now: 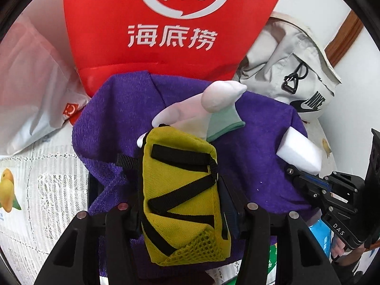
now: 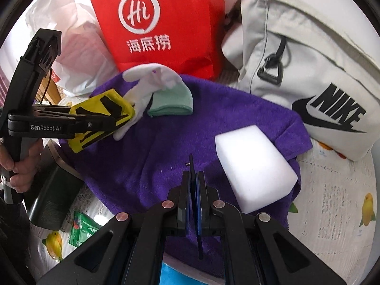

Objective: Organize soft objects

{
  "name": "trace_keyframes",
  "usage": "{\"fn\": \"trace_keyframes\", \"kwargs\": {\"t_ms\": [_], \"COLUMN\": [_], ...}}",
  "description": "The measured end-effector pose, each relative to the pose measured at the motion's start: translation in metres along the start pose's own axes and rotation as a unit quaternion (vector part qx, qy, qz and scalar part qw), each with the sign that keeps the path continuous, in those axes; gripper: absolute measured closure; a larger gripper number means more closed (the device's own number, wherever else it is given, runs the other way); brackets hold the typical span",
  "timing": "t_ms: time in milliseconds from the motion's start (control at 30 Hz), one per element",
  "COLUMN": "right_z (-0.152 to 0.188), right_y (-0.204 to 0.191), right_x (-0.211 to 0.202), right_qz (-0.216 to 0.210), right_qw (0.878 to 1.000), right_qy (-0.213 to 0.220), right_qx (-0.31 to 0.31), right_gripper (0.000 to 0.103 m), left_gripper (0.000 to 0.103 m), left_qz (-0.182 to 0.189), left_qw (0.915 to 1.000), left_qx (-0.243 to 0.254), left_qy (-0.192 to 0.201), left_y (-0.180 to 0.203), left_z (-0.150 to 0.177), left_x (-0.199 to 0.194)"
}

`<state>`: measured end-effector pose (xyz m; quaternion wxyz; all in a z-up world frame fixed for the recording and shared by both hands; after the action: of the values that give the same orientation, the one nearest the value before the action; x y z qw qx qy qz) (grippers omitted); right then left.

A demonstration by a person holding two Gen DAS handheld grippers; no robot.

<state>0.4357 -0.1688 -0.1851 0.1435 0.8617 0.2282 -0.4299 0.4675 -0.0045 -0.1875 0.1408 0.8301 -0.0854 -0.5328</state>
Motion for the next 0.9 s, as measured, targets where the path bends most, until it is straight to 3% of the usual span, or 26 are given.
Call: {"fn": "trace_keyframes", "kwargs": {"t_ms": [167,267,333,400,467,900], "right_z": [0.001,0.001,0.0,-0.002,-0.004,0.003], "right_y": [0.0,0.0,-0.001,-0.004,-0.006,-0.012], "right_x": [0.004,0.003,0.0,-0.005,-0.014,-0.077], "right_qz": [-0.003,-0.003,-0.003,-0.003,0.0,0.019], "right_qw": [1.0,1.0,1.0,1.0,1.0,0.998], "right_qy": [-0.009,-0.006,-0.002,0.006,0.023,0.06], "right_qx": [-0.001,-0.003,-0.008,-0.011,-0.015,0.003], "right_gripper": [0.098,0.098,0.088,0.058,0.047,0.045], "left_gripper": [0.051,0.041,0.023,0.022,0.021,0.021], "left_qz": [-0.001,-0.003,-0.002,-0.012,-0.018,-0.031], "left_qw": [1.0,0.9999,0.9999,0.9999,0.9998,0.9979], "left_qx": [-0.001,-0.001,-0.003,-0.002,0.0,-0.018], "left_qy": [-0.006,-0.016,-0.014,-0.005,-0.002,0.054], "left_y": [0.0,0.001,0.002,0.002,0.0,-0.018], "left_z": [0.001,0.002,0.002,0.001,0.001,0.006], "left_x": [0.001,0.002,0.0,-0.005,-0.011,-0.081]}}
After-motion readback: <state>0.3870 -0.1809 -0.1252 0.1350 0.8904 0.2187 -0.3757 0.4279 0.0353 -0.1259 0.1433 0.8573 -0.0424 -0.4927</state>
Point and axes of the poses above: each gripper's, at about its wrist camera, not at the fingertips, and x roughly the way its jaws point, y to its right, z to its underside, the point moved 8 cm from there along x, roughly the way its jaws point, and after that the axes turned 11 degrees about -x, right-handed, at the moved point
